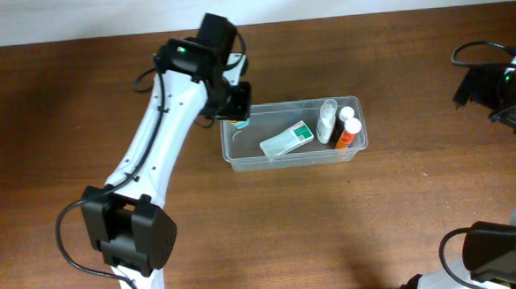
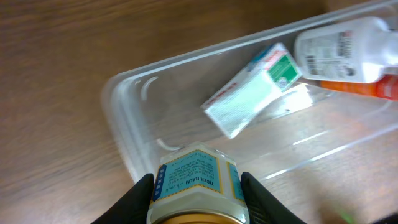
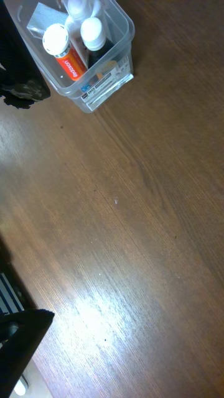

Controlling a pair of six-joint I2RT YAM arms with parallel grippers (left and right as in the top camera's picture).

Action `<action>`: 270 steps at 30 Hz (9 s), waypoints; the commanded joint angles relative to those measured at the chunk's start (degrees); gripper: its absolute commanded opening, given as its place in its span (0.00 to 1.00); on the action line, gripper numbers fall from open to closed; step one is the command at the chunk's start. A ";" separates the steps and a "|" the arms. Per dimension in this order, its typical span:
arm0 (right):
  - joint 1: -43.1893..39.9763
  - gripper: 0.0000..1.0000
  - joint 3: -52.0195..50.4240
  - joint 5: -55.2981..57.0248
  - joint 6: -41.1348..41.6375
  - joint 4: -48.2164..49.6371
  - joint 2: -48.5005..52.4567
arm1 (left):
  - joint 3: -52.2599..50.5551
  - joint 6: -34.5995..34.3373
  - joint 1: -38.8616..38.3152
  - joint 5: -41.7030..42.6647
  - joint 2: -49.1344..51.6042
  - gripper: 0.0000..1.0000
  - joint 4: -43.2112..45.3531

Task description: Pack container

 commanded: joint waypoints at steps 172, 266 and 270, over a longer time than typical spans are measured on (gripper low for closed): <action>-0.17 0.98 0.07 0.07 0.52 0.02 -1.27 | -50.69 -6.99 -5.07 -3.76 -82.99 0.99 11.87; -0.17 0.98 0.04 0.07 0.52 0.02 -1.27 | -113.44 17.77 19.91 7.85 -117.15 0.99 74.58; -0.17 0.98 0.04 0.07 0.52 0.02 -1.27 | -115.97 17.77 21.44 7.85 -117.15 0.99 79.10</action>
